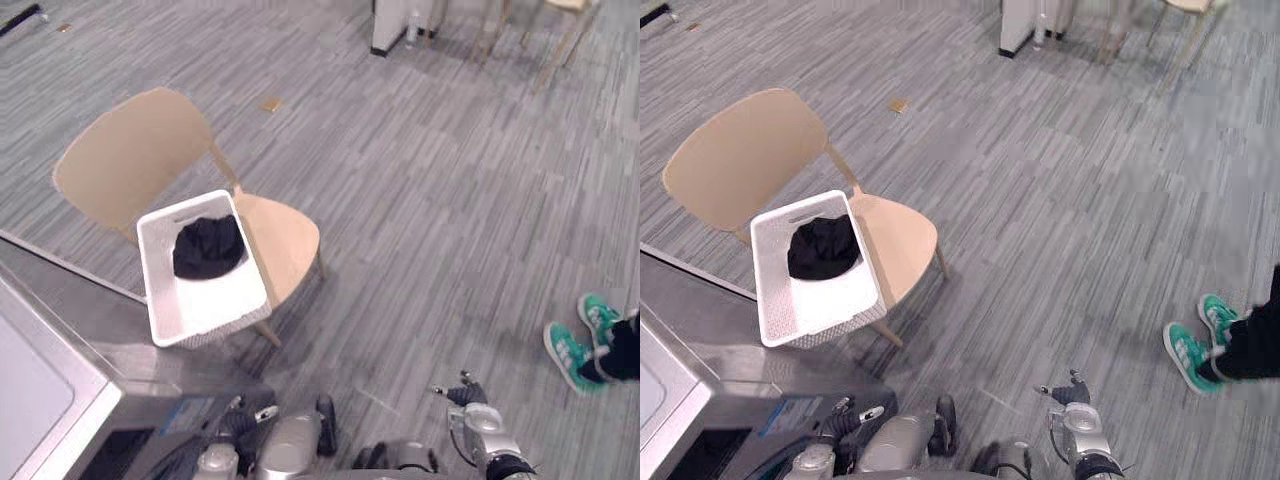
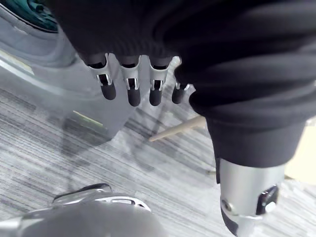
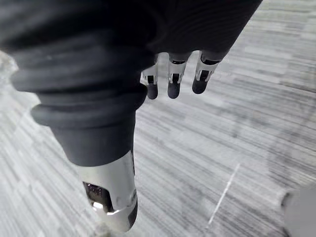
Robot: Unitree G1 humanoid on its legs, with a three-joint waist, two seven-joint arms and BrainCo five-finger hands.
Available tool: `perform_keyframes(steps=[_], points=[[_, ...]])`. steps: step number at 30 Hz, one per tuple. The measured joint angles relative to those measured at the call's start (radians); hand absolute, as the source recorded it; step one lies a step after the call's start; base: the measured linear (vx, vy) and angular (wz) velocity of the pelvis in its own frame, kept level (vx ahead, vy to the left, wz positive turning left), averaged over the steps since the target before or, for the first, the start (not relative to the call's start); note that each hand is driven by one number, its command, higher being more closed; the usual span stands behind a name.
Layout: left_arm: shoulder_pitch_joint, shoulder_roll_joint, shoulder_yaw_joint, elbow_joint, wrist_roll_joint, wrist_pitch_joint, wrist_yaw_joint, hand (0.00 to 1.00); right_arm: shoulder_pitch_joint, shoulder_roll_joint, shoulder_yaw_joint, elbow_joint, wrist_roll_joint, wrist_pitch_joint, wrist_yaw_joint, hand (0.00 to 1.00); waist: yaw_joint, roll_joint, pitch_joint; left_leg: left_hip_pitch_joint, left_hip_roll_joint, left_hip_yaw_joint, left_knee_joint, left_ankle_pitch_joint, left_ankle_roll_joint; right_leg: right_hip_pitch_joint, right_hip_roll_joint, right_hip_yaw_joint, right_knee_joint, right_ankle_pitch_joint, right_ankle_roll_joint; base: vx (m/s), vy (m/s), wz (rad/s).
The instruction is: Pick up the laundry basket with both hands and put the clothes into the washing machine.
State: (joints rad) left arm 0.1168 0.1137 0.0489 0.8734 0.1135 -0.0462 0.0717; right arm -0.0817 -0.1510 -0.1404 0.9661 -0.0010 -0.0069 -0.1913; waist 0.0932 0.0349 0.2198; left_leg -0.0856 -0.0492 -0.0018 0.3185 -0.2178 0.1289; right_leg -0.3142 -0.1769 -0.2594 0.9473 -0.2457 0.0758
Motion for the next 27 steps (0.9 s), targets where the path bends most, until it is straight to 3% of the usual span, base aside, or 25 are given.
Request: perform_keyframes(steps=[3, 4, 6, 7, 8, 10, 12, 13, 15, 18, 21, 23, 25, 27], points=[[-0.01, -0.029, 0.002, 0.0, -0.002, 0.0, 0.003, 0.0, 0.004, 0.002, -0.002, -0.015, 0.001, -0.013, 0.001, 0.0, -0.002, 0.018, 0.006, 0.05, 0.016, -0.105, -0.006, -0.018, -0.029, -0.005, 0.031, 0.104, -0.266, -0.014, 0.006, 0.38, -0.202, 1.28], [-0.029, -0.032, 0.002, 0.002, -0.002, -0.001, 0.004, 0.0, 0.009, 0.006, -0.007, -0.035, 0.004, -0.017, 0.002, 0.0, -0.013, 0.019, 0.005, 0.06, 0.028, -0.196, -0.005, -0.047, -0.067, -0.004, 0.078, 0.285, -0.485, 0.019, 0.041, 0.35, -0.315, 1.48], [-0.039, -0.031, 0.002, 0.002, -0.001, -0.003, 0.004, 0.0, 0.012, 0.011, -0.016, -0.039, 0.005, -0.017, 0.002, 0.0, -0.022, 0.002, 0.003, 0.059, 0.025, -0.246, -0.001, -0.067, -0.098, 0.011, 0.086, 0.406, -0.628, 0.074, 0.066, 0.31, -0.362, 1.42], [-0.055, -0.024, 0.004, 0.013, 0.004, -0.003, 0.006, 0.0, 0.023, 0.021, -0.033, -0.042, 0.006, -0.016, 0.001, 0.0, -0.023, -0.018, 0.009, 0.058, 0.016, -0.29, 0.025, -0.093, -0.136, 0.033, 0.066, 0.441, -0.69, 0.196, 0.097, 0.32, -0.461, 1.46], [-0.06, -0.059, 0.012, 0.025, 0.007, -0.004, 0.014, 0.0, 0.034, 0.023, -0.058, -0.046, 0.007, -0.013, 0.0, 0.0, -0.022, 0.01, 0.008, 0.042, 0.054, -0.306, 0.044, -0.097, -0.157, 0.048, 0.086, 0.37, -0.657, 0.171, 0.056, 0.31, -0.448, 1.37], [-0.054, -0.089, 0.026, 0.023, 0.008, -0.007, 0.018, 0.0, 0.046, 0.032, -0.082, -0.063, 0.011, -0.012, -0.001, 0.0, -0.027, 0.028, -0.003, 0.04, 0.091, -0.286, 0.05, -0.079, -0.187, 0.057, 0.087, 0.287, -0.597, 0.122, 0.021, 0.27, -0.382, 1.28], [-0.066, -0.114, 0.032, 0.018, 0.005, -0.008, 0.019, 0.0, 0.074, 0.047, -0.094, -0.111, 0.041, -0.014, -0.003, 0.0, -0.028, 0.031, -0.004, -0.014, 0.168, -0.152, 0.12, -0.054, -0.229, 0.116, 0.084, 0.142, -0.593, 0.088, -0.019, 0.24, -0.376, 1.62], [-0.07, -0.117, 0.032, 0.018, 0.003, -0.008, 0.018, 0.0, 0.077, 0.05, -0.094, -0.122, 0.051, -0.014, -0.005, 0.0, -0.028, 0.03, -0.004, -0.033, 0.191, -0.09, 0.144, -0.053, -0.23, 0.137, 0.084, 0.107, -0.607, 0.083, -0.027, 0.16, -0.279, 1.5], [-0.076, -0.117, 0.02, 0.017, 0.002, -0.008, 0.019, 0.0, 0.079, 0.048, -0.1, -0.13, 0.086, -0.025, -0.008, 0.0, -0.028, 0.027, -0.005, -0.067, 0.251, 0.152, 0.157, -0.053, -0.224, 0.227, 0.069, -0.031, -0.679, 0.08, -0.033, 0.11, -0.178, 1.68], [-0.079, -0.1, -0.011, 0.018, -0.004, -0.008, 0.02, 0.0, 0.063, 0.033, -0.122, -0.124, 0.111, -0.029, -0.011, 0.0, -0.023, 0.037, -0.026, -0.074, 0.248, 0.323, 0.033, 0.007, -0.193, 0.258, 0.046, -0.154, -0.72, 0.082, -0.022, 0.07, -0.02, 1.39], [-0.063, -0.055, -0.019, 0.024, -0.012, -0.006, 0.021, 0.0, 0.031, 0.064, -0.129, -0.108, 0.111, -0.028, -0.009, 0.0, -0.021, -0.005, -0.034, -0.058, 0.178, 0.304, -0.081, 0.081, -0.173, 0.274, 0.018, -0.181, -0.786, 0.114, 0.001, 0.07, 0.082, 0.64], [-0.058, -0.037, -0.019, 0.029, -0.014, -0.007, 0.02, 0.0, 0.034, 0.066, -0.135, -0.107, 0.11, -0.025, -0.009, 0.0, -0.021, -0.011, -0.036, -0.03, 0.158, 0.298, -0.104, 0.087, -0.169, 0.305, 0.009, -0.18, -0.798, 0.119, 0.007, 0.08, 0.084, 0.27], [-0.056, -0.026, -0.016, 0.039, -0.014, -0.007, 0.02, 0.0, 0.024, 0.058, -0.135, -0.109, 0.105, -0.026, -0.01, 0.0, -0.022, -0.013, -0.036, -0.005, 0.152, 0.299, -0.11, 0.087, -0.168, 0.307, -0.004, -0.176, -0.755, 0.118, 0.007, 0.02, 0.09, 0.01], [-0.055, -0.018, -0.009, 0.053, -0.014, -0.008, 0.019, 0.0, 0.009, 0.04, -0.121, -0.151, 0.071, -0.024, -0.011, 0.0, -0.027, -0.013, -0.036, 0.0, 0.148, 0.284, -0.133, 0.074, -0.151, 0.224, -0.052, -0.159, -0.557, 0.108, 0.021, -0.07, 0.088, 0.04]])
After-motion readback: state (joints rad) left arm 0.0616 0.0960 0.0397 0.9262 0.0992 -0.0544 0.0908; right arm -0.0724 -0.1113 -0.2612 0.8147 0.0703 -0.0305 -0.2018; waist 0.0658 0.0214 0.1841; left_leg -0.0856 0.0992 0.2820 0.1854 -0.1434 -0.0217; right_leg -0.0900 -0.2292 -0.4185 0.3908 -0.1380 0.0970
